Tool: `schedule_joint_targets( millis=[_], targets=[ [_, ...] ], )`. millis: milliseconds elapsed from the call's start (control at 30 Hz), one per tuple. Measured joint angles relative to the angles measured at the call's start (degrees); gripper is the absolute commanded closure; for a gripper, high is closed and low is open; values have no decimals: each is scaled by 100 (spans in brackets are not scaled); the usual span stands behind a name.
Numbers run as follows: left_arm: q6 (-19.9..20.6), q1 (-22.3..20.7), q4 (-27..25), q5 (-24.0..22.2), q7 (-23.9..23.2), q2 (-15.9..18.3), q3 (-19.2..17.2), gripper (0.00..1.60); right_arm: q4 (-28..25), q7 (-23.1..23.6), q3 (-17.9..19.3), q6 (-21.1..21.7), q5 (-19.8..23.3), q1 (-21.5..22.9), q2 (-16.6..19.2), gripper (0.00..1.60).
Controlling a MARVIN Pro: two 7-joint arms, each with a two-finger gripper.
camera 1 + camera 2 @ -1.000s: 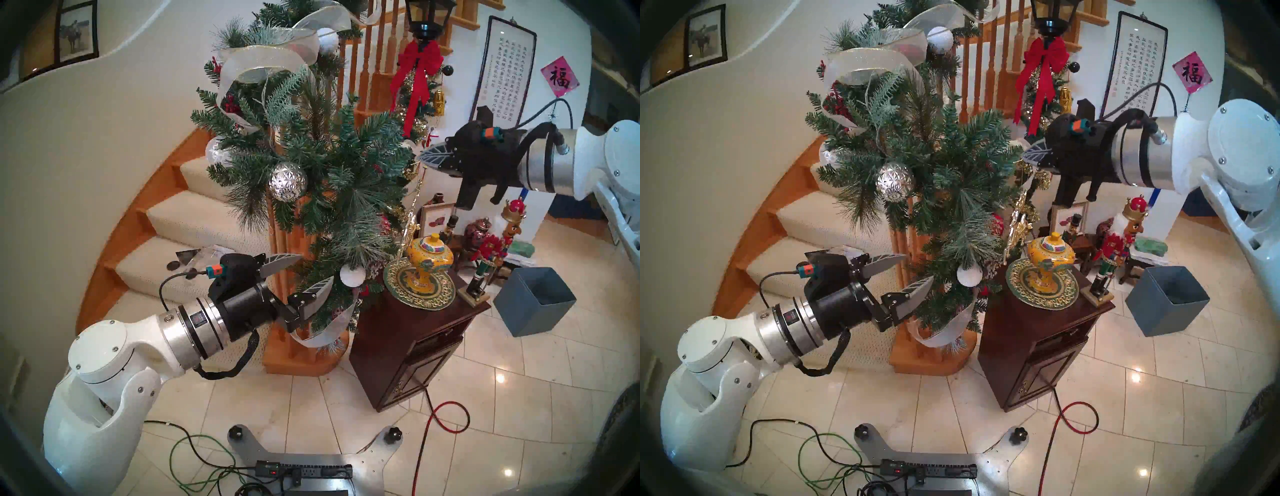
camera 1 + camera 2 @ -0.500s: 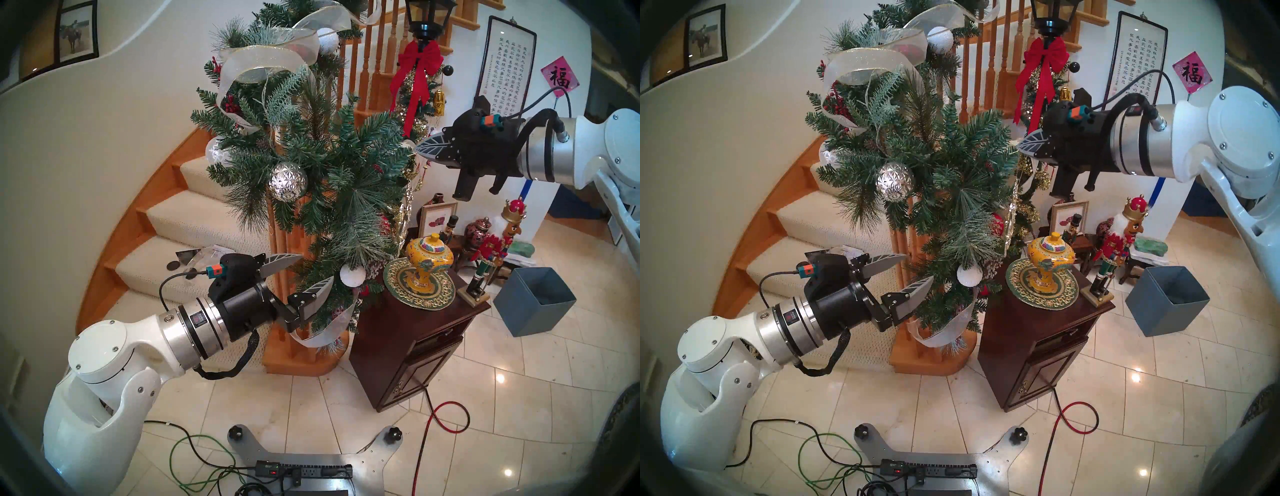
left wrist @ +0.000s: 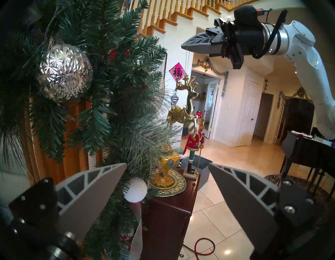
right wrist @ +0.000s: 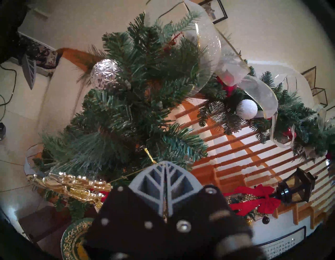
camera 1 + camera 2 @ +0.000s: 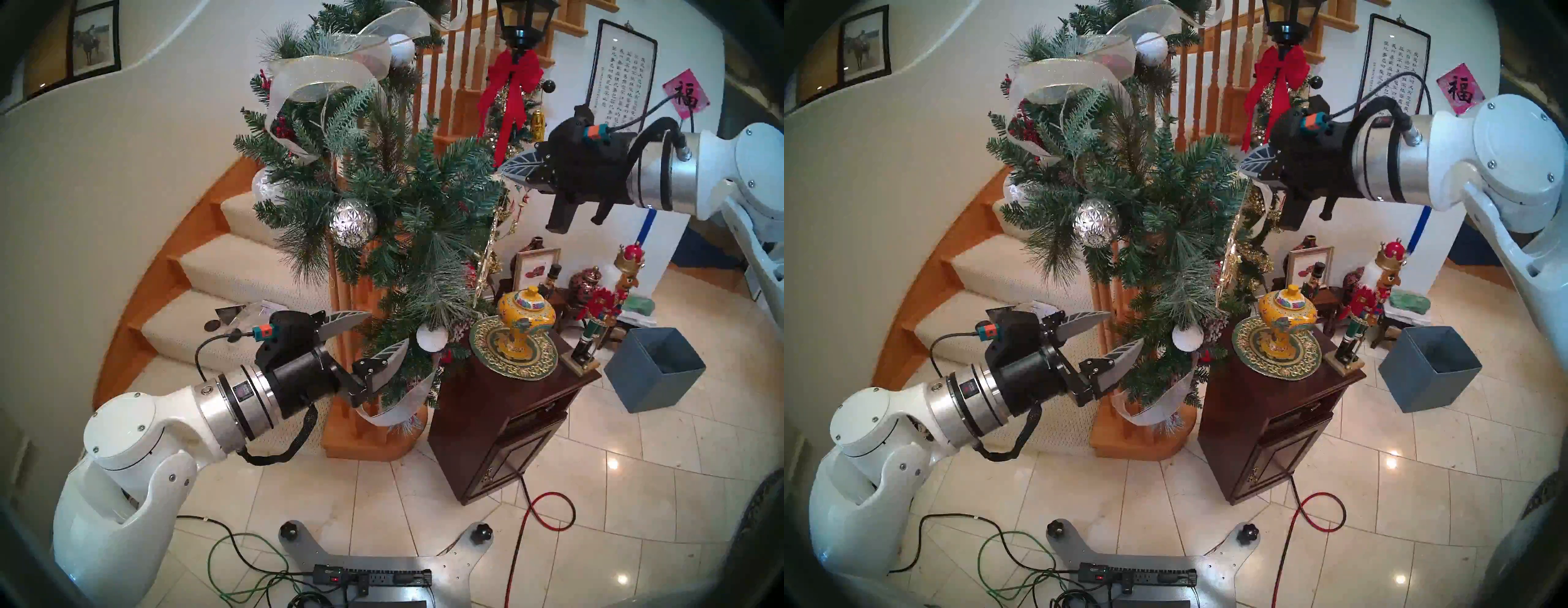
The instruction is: Hang the ornament onto the Christmas-tree-style decoration
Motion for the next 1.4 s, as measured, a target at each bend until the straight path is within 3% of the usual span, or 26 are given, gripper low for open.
schedule_joint_targets(
  millis=[1000, 1400],
  targets=[
    [0, 0, 0, 0, 0, 0, 0, 0, 323, 479, -1067, 371, -612, 1301, -520, 160],
    [0, 0, 0, 0, 0, 0, 0, 0, 489, 774, -1251, 373, -785, 1660, -719, 160]
  ],
)
